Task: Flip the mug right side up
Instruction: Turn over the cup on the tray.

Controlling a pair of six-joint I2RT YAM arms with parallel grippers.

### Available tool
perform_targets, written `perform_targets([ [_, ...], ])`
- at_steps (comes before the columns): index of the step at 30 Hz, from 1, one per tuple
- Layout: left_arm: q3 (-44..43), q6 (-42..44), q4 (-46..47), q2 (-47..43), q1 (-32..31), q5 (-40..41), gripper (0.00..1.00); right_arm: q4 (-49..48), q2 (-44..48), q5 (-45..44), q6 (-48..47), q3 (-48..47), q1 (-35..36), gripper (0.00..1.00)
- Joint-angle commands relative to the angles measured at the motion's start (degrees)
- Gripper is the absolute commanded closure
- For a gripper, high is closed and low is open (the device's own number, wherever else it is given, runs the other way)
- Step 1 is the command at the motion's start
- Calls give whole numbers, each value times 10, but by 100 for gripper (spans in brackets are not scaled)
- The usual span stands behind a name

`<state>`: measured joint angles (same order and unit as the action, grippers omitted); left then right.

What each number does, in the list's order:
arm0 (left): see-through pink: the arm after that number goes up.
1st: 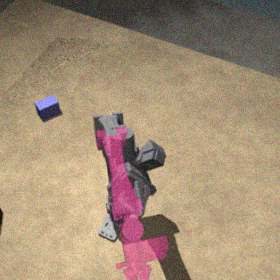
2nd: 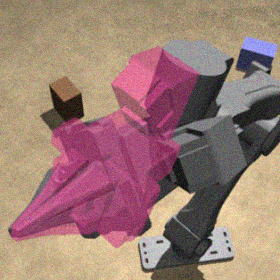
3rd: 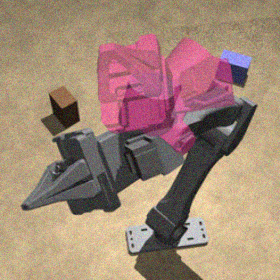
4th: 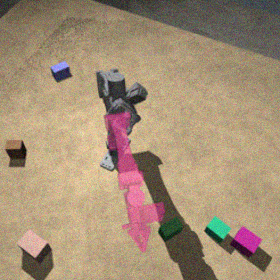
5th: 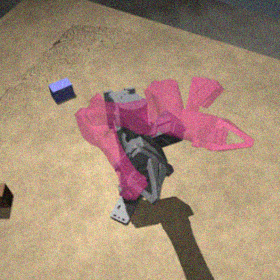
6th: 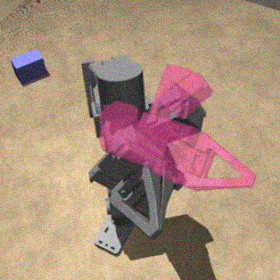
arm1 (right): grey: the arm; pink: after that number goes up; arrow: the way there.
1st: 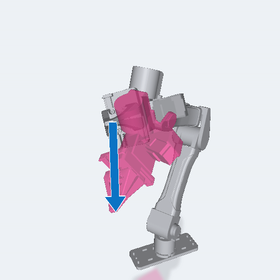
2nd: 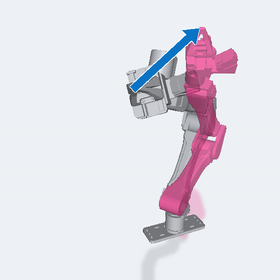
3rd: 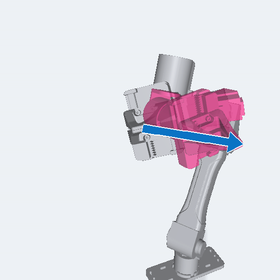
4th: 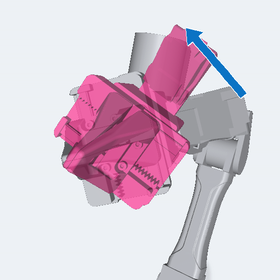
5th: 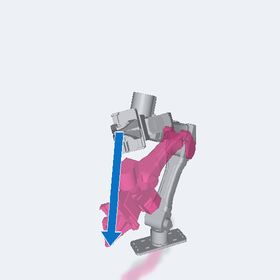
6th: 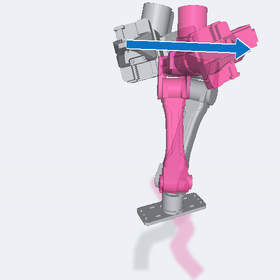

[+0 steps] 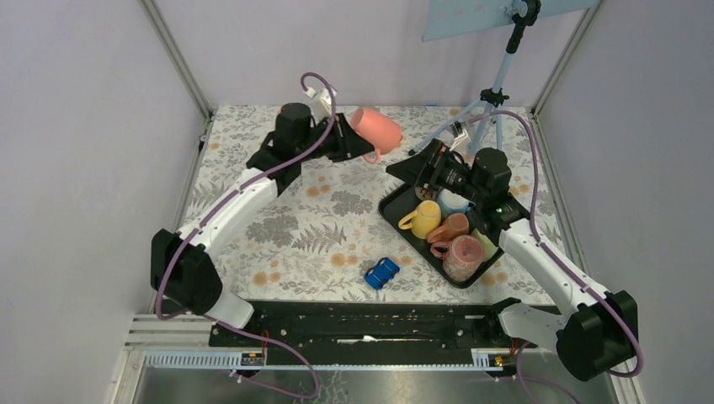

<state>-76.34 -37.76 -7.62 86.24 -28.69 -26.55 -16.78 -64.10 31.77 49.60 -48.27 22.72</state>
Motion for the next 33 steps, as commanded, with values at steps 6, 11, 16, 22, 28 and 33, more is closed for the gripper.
perform_targets([
  [6,0,-153,226,-58,32,-135,100,-192,-53,67,93,-24,-1,7],
  [11,7,-188,261,-64,34,-151,100,-287,-104,82,163,-50,-1,12],
  [16,18,-209,288,-64,34,-159,100,-337,-139,83,205,-76,-1,20],
  [22,39,-234,326,-65,34,-161,100,-360,-158,81,223,-88,15,33],
  [28,45,-248,351,-61,34,-164,100,-357,-160,72,216,-89,43,37],
  [33,53,-258,363,-62,34,-169,100,-357,-162,65,216,-90,44,42],
])
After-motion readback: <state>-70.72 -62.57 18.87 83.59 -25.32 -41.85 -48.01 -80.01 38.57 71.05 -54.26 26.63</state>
